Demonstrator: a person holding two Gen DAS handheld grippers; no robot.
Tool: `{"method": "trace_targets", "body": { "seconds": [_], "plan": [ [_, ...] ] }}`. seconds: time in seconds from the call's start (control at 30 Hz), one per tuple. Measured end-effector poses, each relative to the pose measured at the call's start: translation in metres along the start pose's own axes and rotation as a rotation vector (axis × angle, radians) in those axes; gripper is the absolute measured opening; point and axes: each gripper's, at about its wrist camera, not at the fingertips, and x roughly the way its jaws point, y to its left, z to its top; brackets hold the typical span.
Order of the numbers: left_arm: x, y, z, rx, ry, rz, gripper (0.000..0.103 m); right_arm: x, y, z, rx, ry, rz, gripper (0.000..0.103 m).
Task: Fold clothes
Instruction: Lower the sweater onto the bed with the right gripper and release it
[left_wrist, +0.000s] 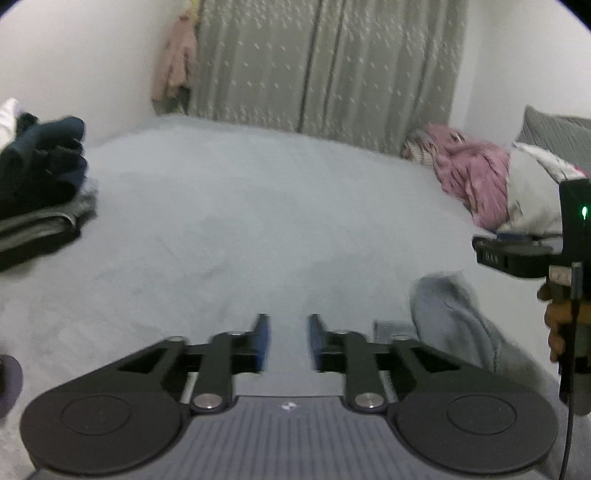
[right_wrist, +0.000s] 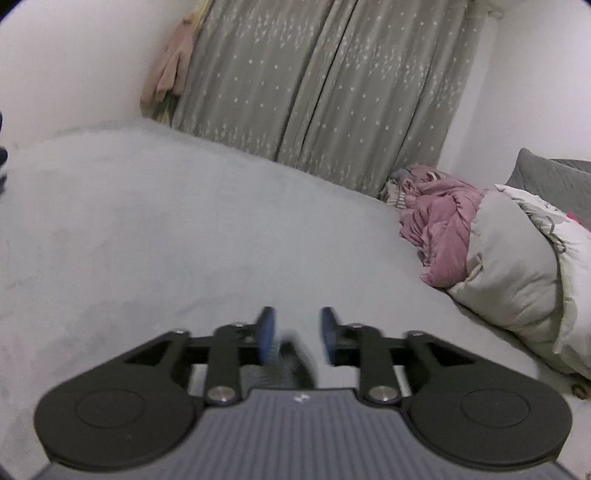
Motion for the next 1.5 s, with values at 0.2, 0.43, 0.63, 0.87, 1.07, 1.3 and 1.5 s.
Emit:
{"method": "trace_targets", "body": {
  "seconds": [0.2, 0.43, 0.63, 0.87, 1.07, 1.3, 1.5],
  "plan": [
    [0.006, -0.007, -0.014, -0.011, 0.118, -0.122, 0.044, -0.036, -0.034, -0.008, 0.042, 0.044, 0.058, 0.042],
    [0.007, -0.028, -0.038, 0.004, 0.236, -0.207, 0.047, -0.084, -0.06, -0.042, 0.085, 0.163, 0.153, 0.043],
    [0.003, -0.052, -0.061, 0.092, 0.286, -0.231, 0.049, -0.115, -0.036, -0.087, 0.022, 0.251, 0.225, 0.043],
    [0.001, -0.066, -0.069, 0.139, 0.301, -0.245, 0.051, -0.108, -0.013, -0.123, -0.01, 0.323, 0.213, 0.044],
    [0.001, -0.066, -0.067, 0.14, 0.311, -0.243, 0.053, -0.093, -0.011, -0.131, -0.062, 0.297, 0.17, 0.037],
    [0.003, -0.066, -0.067, 0.143, 0.312, -0.239, 0.054, -0.084, -0.038, -0.118, -0.06, 0.24, 0.016, 0.003],
    [0.005, -0.068, -0.068, 0.153, 0.311, -0.232, 0.055, -0.062, -0.087, -0.107, -0.032, 0.23, -0.137, 0.002]
  ]
}}
